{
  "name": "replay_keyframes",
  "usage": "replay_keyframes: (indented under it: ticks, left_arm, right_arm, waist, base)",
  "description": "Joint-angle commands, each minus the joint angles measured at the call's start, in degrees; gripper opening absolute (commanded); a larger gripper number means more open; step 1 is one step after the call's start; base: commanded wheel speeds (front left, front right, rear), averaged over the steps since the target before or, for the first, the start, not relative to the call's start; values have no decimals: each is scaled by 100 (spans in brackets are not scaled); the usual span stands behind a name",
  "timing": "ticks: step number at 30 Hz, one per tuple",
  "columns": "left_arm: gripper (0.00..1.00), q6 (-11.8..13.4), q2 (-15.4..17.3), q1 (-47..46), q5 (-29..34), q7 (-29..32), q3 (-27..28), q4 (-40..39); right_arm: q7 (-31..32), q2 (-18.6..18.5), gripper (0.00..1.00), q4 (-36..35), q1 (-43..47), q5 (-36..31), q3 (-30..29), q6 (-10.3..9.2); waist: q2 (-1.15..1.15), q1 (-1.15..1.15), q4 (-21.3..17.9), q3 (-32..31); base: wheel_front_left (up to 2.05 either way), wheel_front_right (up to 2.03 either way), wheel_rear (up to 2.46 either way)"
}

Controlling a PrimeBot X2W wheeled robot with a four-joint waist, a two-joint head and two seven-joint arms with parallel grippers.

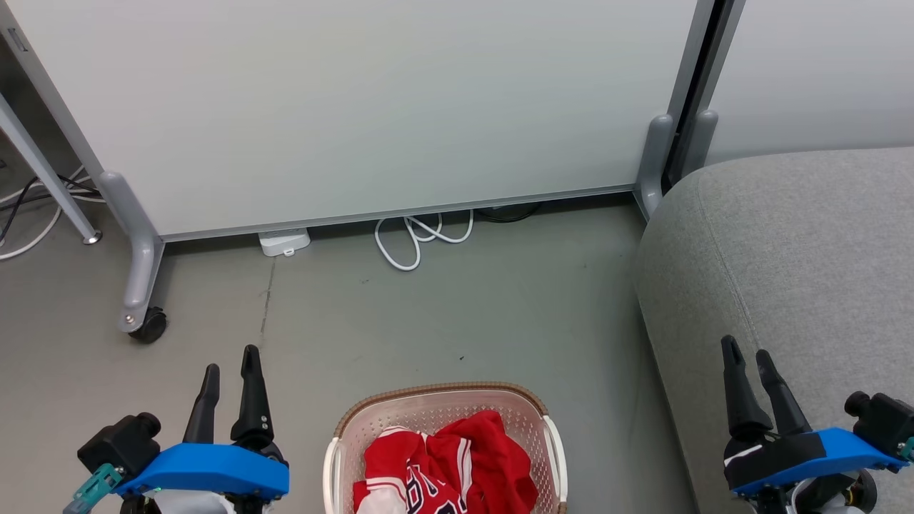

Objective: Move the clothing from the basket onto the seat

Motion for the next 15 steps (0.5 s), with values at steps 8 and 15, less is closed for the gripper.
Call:
replay_keyframes:
  ticks: [8,15]
  left_arm:
    - [100,20,62,-120,611,-171,-101,0]
    - [100,-13,46,-163,963,-282,-152,101]
  right_arm:
    - [-103,-45,100,-89,-142,-708,45,15]
    - [-143,-49,100,-95,-125,-1190,55,15]
  waist:
    - [0,0,20,-4]
    - [0,0,42,3]
  base:
    - [0,0,0]
    - [0,0,0]
